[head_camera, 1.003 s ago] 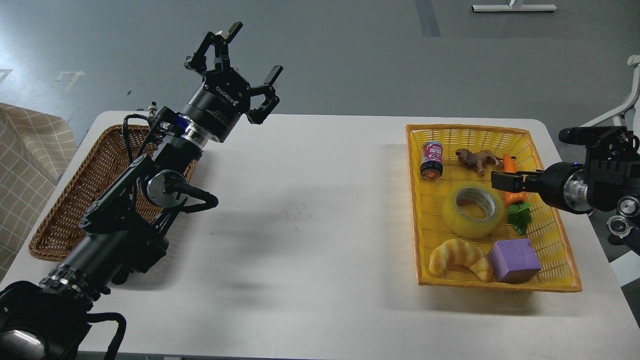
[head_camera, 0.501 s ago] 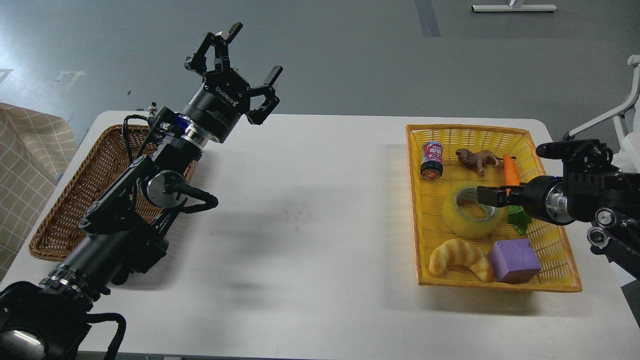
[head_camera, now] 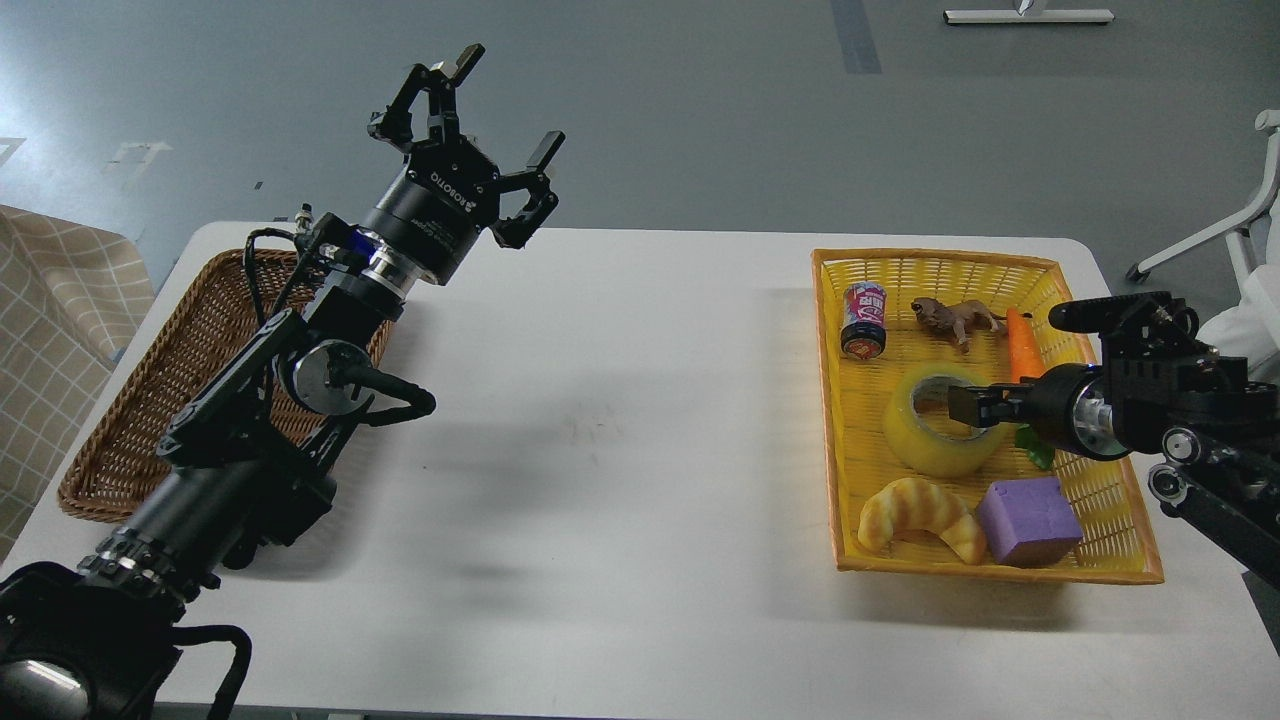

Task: Place and transfer tape with both arms
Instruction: 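Close the right gripper on the tape roll in the yellow tray, then lift the tape roll with the right gripper and carry it toward table center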

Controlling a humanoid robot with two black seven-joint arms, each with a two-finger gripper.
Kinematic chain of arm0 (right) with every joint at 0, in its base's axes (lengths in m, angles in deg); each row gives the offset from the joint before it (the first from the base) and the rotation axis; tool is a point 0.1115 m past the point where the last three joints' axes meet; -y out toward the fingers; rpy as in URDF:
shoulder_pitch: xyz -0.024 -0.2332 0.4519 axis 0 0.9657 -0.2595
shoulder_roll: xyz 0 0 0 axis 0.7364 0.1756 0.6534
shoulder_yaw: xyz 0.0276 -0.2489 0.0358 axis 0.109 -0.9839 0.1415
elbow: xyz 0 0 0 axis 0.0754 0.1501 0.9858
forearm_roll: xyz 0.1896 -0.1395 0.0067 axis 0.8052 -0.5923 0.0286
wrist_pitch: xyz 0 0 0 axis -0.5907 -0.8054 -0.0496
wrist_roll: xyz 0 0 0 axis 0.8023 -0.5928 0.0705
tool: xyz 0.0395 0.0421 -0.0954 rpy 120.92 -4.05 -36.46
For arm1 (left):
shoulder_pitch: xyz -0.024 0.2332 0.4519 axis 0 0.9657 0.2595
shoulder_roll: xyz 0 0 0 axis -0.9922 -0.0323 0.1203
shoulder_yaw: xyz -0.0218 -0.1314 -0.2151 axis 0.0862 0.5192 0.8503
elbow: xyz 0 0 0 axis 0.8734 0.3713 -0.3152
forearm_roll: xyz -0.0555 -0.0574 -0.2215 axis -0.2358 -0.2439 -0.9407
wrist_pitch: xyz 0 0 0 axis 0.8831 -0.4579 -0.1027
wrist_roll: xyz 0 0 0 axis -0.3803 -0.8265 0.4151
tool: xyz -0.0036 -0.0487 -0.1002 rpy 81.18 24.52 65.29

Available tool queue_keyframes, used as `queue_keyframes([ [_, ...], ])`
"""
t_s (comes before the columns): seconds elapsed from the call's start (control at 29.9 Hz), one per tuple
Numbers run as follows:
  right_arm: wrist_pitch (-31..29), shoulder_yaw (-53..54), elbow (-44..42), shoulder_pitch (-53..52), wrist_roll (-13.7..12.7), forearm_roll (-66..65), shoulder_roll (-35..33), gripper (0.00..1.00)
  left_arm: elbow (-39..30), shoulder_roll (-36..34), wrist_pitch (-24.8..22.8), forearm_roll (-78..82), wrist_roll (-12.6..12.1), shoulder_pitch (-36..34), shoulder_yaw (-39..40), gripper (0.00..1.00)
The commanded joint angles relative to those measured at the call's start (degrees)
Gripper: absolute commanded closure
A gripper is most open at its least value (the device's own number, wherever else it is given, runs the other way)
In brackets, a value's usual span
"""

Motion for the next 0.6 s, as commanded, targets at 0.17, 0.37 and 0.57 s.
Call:
queue_keyframes([
  [0.17, 0.0, -0.5, -1.2, 0.0, -0.1, 0.1, 0.1, 0.63, 0.0, 0.0, 0.0, 0.0, 0.0, 0.0, 0.0, 0.02],
  [0.37, 0.0, -0.7, -2.4, -0.1, -0.1, 0.2, 0.7, 0.67, 0.0, 0.0, 0.0, 0.0, 0.0, 0.0, 0.0, 0.02],
  [0.57, 0.0, -0.8, -2.5, -0.1, -0.1, 0.3, 0.7, 1.00, 0.0, 0.0, 0.0, 0.0, 0.0, 0.0, 0.0, 0.02],
])
